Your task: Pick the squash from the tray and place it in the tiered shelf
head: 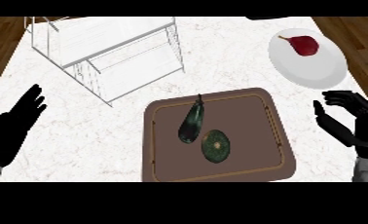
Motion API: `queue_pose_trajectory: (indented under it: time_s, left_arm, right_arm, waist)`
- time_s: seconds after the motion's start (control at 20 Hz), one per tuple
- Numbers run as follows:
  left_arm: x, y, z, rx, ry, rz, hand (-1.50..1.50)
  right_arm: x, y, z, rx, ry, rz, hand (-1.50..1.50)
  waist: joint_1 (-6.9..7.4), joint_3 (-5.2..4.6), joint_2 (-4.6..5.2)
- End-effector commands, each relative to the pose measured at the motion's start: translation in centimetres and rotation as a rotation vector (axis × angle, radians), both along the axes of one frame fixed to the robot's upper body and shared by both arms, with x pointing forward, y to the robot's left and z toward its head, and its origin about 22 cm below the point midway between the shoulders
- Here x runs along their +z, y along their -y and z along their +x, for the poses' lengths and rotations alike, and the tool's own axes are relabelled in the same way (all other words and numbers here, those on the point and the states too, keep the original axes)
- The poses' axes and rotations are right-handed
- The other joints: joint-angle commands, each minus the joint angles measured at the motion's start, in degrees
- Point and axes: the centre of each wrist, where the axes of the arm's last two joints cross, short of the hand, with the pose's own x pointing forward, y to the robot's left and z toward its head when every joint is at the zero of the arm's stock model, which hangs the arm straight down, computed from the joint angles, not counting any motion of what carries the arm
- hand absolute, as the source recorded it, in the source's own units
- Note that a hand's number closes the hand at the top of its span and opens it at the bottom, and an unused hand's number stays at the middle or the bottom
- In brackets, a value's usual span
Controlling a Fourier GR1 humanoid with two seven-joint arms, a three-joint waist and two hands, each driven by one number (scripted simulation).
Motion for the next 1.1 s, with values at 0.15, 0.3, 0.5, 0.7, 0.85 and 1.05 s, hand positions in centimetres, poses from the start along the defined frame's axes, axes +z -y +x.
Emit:
queue_pose_trajectory:
  time_s: [0.15, 0.3, 0.5, 0.7, 0.85, 1.05]
  left_arm:
    - [-3.9, 3.2, -2.3, 0.032, -0.084, -0.167, 0.00]
    - [-4.2, 3.6, -2.5, 0.041, -0.081, -0.181, 0.00]
    - [-3.7, 4.7, -1.8, 0.010, -0.072, -0.176, 0.00]
    - [-3.5, 5.5, -2.1, -0.005, -0.067, -0.178, 0.00]
    - [-3.1, 5.1, -1.3, -0.017, -0.050, -0.161, 0.00]
    - [-2.7, 5.3, -1.0, -0.018, -0.057, -0.160, 0.00]
  right_arm:
    - [-1.2, -0.3, -6.7, 0.028, -0.070, -0.041, -1.50]
    - [-1.5, -2.7, -9.0, 0.139, -0.112, -0.038, -1.50]
    - [0.7, -5.5, -10.2, 0.216, -0.142, -0.061, -1.50]
    - [2.6, -7.4, -12.0, 0.256, -0.260, -0.106, -1.50]
    - [4.6, -9.2, -12.1, 0.217, -0.315, -0.142, -1.50]
    - [7.6, -10.0, -12.4, 0.105, -0.355, -0.193, -1.50]
  waist:
    - [1.73, -3.62, 0.69]
    - [1.78, -3.72, 0.95]
    - [2.67, -3.80, 1.35]
    - [3.97, -3.84, 1.50]
    - [4.55, -3.95, 1.87]
    - [5.19, -3.99, 2.07]
